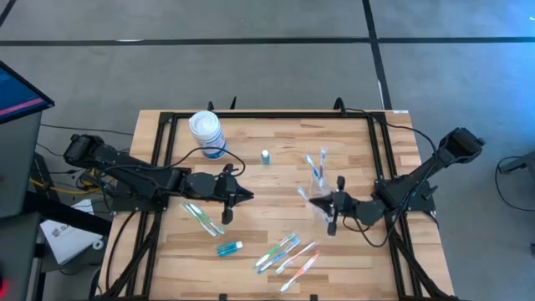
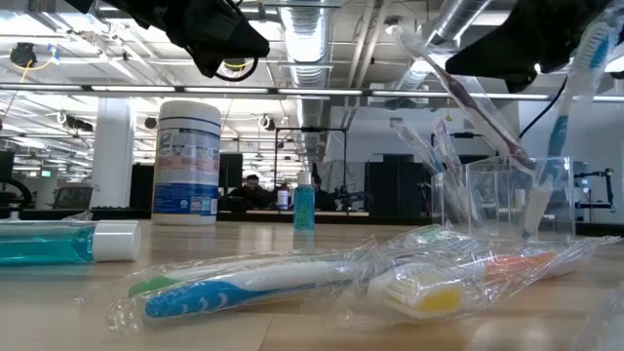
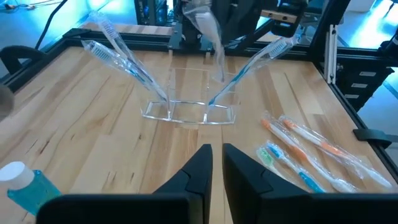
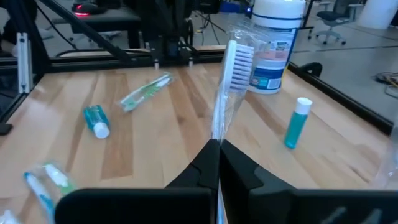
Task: Pick & Place toothbrushing station
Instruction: Put the purple toothbrush into the transparent organizer
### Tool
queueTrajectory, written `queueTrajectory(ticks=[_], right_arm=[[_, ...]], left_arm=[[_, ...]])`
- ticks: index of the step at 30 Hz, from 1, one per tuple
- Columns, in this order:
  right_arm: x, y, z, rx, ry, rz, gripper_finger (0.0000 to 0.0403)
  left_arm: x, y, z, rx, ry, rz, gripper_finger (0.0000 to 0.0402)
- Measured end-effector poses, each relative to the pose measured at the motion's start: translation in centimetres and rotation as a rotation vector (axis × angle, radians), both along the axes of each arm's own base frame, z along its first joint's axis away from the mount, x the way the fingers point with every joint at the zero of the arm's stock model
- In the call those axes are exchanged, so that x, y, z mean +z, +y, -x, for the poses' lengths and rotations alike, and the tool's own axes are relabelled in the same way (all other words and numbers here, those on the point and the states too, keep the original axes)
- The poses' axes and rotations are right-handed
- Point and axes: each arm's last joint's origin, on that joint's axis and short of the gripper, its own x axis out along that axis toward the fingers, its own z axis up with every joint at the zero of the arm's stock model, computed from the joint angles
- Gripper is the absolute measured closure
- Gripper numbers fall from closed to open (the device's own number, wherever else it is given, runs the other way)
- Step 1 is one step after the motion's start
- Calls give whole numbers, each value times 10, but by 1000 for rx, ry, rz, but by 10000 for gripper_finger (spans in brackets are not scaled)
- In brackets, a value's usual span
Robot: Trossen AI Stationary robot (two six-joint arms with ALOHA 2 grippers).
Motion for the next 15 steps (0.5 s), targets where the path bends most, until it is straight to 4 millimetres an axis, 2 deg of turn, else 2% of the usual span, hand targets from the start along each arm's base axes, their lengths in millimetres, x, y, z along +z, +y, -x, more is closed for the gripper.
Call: queueTrajectory(ticks=[6,15], right_arm=[[-8,-3,5,-2,-27,-12,403],[11,-3,13,44,-100,16,403]], left_arm=[[0,0,0,-2,0,-4,372],[0,0,0,-2,-1,-6,373]])
